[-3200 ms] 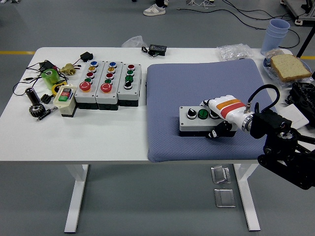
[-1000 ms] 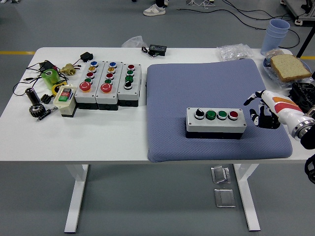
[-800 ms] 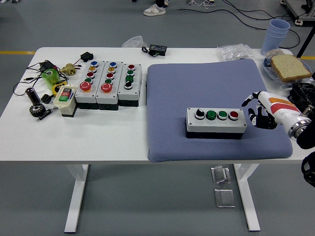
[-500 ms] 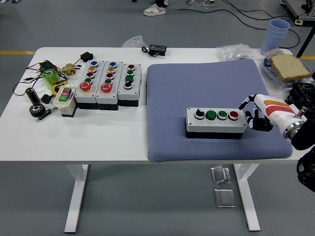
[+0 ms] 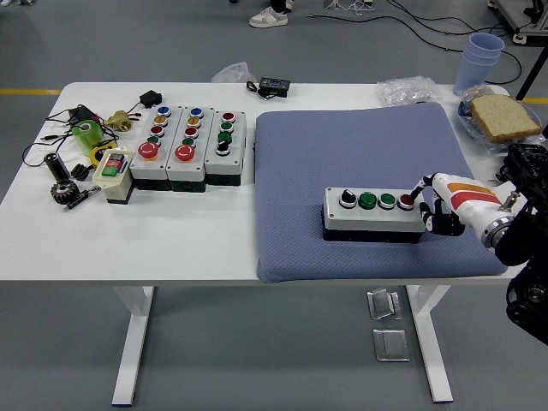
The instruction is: Pick up the button,place it on the desk,press the button,press the button
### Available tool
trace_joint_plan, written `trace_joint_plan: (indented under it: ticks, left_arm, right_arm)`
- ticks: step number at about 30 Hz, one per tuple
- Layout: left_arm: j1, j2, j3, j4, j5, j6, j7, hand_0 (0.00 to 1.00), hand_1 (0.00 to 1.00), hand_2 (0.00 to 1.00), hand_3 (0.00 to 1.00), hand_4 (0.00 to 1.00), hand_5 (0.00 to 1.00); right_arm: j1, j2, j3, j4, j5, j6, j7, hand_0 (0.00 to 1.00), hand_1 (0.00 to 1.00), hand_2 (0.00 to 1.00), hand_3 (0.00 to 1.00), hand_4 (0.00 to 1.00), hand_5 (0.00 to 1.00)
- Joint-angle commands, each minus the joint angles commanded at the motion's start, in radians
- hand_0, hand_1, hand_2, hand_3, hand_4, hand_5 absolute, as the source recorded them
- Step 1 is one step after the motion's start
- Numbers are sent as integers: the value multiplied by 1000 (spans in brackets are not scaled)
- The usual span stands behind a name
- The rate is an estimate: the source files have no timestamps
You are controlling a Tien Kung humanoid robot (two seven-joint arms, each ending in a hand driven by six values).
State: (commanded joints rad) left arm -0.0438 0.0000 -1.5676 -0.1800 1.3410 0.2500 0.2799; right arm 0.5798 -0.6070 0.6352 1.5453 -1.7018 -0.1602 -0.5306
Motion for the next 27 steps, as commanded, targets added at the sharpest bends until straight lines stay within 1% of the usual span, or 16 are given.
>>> trace_joint_plan:
  ticks: [11, 15, 17, 20, 22, 23, 27]
  left_arm:
    - [2, 0, -6, 0, 13, 0, 2, 513, 418, 415, 431, 251, 554]
    - [3, 0, -6, 0, 15, -1, 2, 513, 417, 415, 430, 251, 555]
    - [3, 0, -4, 0, 10, -1, 1, 513, 417, 415, 430, 251, 555]
    - [3, 0, -4, 0, 11, -1, 1, 512, 417, 415, 431, 250, 556]
    - [2, 0, -4, 0, 15, -2, 2, 512, 417, 415, 431, 250, 556]
    - [1, 0, 1, 0, 9, -2, 1, 512, 417, 415, 431, 250, 556]
    - [1, 0, 6, 0, -2, 0, -1, 512, 417, 414, 431, 249, 555]
  right_arm:
    - [3, 20, -21, -34, -1, 6, -7, 104, 2, 192, 613, 405, 2]
    - [-1, 22, -4, -21, -11, -2, -8, 104, 2, 192, 610, 397, 2]
    - [-5, 25, 18, 0, -22, -9, -5, 104, 2, 192, 610, 397, 2]
    - [7, 45, 25, 22, -50, -2, -6, 106, 2, 194, 608, 389, 2]
    - [14, 55, 21, 24, -58, 1, -8, 106, 2, 194, 608, 389, 2]
    - [19, 69, 15, 15, -67, 5, -11, 106, 2, 194, 608, 389, 2]
    - [22, 84, 7, -1, -76, 7, -13, 108, 2, 194, 603, 383, 2]
